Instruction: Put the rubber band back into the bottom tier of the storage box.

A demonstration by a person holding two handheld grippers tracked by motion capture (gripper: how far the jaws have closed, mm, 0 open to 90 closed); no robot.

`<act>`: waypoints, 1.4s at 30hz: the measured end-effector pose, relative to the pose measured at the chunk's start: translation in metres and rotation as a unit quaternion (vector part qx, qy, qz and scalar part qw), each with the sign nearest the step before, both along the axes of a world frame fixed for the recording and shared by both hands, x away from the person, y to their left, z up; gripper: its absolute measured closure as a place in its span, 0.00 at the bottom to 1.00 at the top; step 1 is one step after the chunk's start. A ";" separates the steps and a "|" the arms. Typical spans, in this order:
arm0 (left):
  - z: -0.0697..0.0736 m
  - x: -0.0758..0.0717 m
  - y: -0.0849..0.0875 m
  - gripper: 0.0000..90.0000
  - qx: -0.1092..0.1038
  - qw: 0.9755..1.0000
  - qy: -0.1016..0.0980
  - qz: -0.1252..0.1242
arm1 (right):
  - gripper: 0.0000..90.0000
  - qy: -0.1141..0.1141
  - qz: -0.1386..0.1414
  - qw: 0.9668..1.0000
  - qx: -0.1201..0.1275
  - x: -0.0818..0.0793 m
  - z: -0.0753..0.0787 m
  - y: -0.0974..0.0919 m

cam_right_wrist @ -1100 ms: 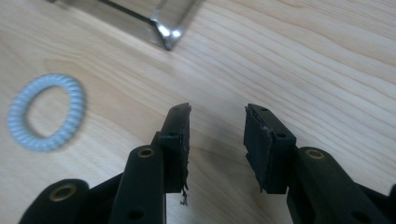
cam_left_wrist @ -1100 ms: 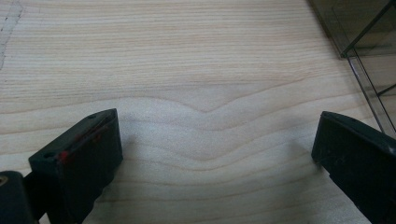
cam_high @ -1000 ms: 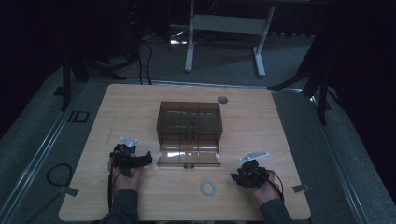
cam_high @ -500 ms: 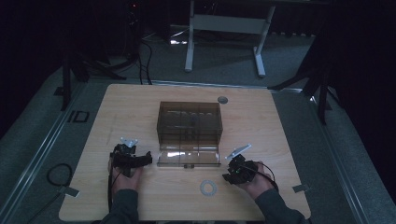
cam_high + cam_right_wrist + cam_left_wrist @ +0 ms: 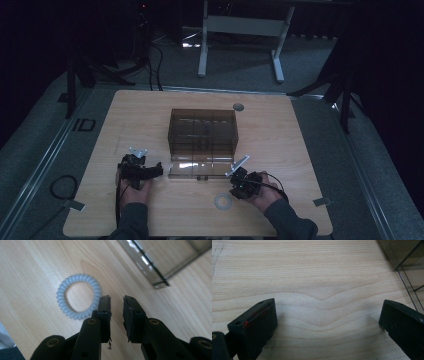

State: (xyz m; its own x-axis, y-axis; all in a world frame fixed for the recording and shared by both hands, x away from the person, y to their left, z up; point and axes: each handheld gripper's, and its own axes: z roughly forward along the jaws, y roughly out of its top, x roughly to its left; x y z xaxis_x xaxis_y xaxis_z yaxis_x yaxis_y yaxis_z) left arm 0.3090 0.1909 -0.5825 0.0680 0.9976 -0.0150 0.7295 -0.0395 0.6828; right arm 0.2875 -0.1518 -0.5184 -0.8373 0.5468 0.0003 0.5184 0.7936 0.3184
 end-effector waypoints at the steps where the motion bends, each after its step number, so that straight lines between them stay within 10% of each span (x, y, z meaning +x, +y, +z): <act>1: 0.000 0.000 0.000 0.02 0.000 1.000 0.000 0.000 | 0.85 0.002 0.006 1.000 -0.002 0.000 -0.001 0.002; 21: 0.000 0.000 0.000 0.02 0.000 1.000 0.000 0.000 | 0.86 0.042 0.045 0.997 -0.040 0.004 -0.008 0.030; 42: 0.000 0.000 0.000 0.02 0.000 1.000 0.000 0.000 | 0.88 0.076 0.065 0.987 -0.126 0.010 -0.014 0.049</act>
State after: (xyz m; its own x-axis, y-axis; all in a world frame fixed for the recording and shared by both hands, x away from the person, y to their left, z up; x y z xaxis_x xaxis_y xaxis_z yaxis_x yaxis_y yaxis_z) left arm 0.3090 0.1908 -0.5825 0.0682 0.9976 -0.0155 0.7295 -0.0392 0.6828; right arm 0.2978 -0.1031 -0.5321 -0.9014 0.4328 0.0087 0.4329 0.9009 0.0301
